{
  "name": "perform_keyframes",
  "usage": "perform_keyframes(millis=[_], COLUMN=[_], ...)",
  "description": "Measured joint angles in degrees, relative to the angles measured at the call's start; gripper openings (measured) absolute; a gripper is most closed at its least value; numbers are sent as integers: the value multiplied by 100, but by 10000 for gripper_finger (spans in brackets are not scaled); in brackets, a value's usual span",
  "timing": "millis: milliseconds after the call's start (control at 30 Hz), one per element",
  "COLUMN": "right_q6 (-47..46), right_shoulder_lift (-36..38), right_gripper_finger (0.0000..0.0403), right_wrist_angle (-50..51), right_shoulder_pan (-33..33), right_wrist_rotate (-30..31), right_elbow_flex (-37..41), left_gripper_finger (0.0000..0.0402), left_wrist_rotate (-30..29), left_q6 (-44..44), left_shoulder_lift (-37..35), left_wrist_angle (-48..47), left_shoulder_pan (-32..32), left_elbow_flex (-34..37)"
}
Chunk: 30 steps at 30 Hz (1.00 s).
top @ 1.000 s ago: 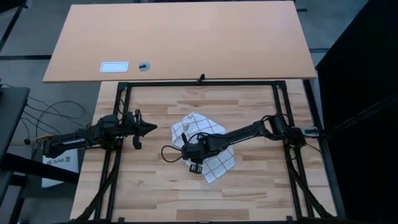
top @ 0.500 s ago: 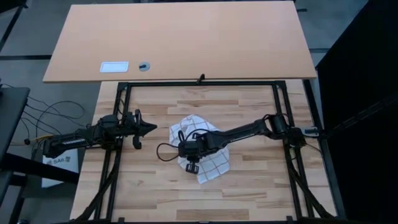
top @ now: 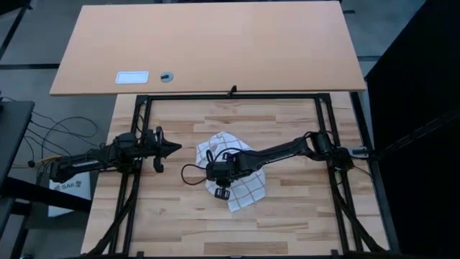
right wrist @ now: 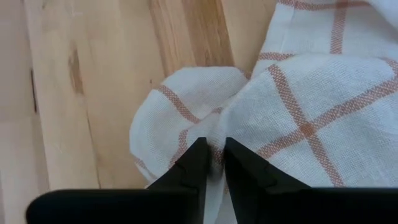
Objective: Roll towel
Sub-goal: Roll the white checkered towel
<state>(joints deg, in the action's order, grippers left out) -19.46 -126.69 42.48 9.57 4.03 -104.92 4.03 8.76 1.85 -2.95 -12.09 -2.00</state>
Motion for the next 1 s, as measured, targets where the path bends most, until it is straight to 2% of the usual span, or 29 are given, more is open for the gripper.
perform_keyframes(millis=[733, 867, 1000], right_q6=[-109, -110, -105], right_shoulder_lift=[0, -2, -19], right_gripper_finger=[50, 19, 3], right_wrist_angle=[-197, -194, -110], right_shoulder_pan=[-190, -201, -200], right_wrist_rotate=[-15, -369, -398], right_elbow_flex=[5, 101, 153], left_gripper_finger=[0, 0, 0], left_wrist_rotate=[0, 0, -2], left_q6=[91, 91, 91], left_shoulder_lift=[0, 0, 2], left_wrist_angle=[-12, -15, -15], left_shoulder_pan=[0, 1, 0], left_elbow_flex=[0, 0, 0])
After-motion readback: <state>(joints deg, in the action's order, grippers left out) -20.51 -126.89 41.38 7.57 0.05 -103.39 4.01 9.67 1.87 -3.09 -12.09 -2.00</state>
